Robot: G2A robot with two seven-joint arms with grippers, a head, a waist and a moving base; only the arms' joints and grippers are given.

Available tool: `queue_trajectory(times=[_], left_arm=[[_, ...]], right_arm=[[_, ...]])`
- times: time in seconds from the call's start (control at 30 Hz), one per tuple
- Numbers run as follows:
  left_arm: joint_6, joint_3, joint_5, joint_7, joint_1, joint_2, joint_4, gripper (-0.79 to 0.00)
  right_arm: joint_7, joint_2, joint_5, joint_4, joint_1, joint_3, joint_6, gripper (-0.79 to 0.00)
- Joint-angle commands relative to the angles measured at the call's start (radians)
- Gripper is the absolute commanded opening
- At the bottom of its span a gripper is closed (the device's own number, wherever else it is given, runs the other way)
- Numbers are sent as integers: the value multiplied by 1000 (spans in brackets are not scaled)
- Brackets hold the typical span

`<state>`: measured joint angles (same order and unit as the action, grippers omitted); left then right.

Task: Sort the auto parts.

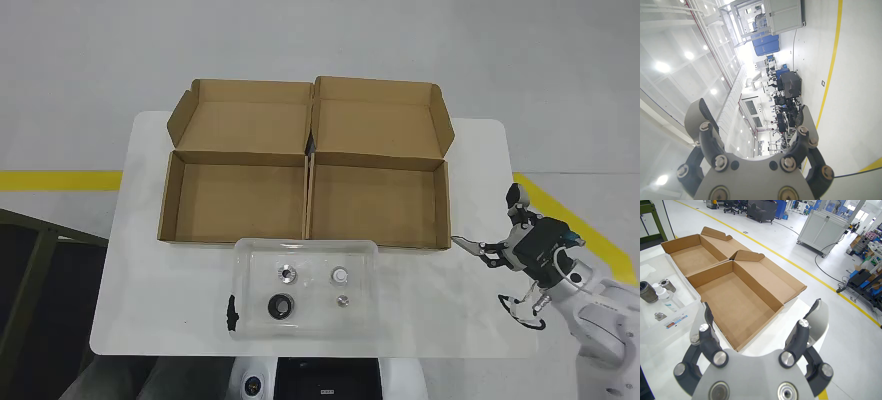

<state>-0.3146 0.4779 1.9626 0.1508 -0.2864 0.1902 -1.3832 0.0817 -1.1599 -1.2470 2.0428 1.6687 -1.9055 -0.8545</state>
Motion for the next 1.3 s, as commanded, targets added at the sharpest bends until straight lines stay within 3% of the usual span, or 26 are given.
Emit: queue_trajectory(times=[0.0, 0.87, 1.27], left_arm=[[0, 0, 0, 0, 0, 0, 0, 0], [0, 0, 0, 0, 0, 0, 0, 0], [0, 0, 0, 0, 0, 0, 0, 0]], right_arm=[[0, 0, 0, 0, 0, 0, 0, 0], [2, 0, -3, 2, 0, 2, 3, 0], [87, 13, 12, 12, -48, 143, -68, 0]])
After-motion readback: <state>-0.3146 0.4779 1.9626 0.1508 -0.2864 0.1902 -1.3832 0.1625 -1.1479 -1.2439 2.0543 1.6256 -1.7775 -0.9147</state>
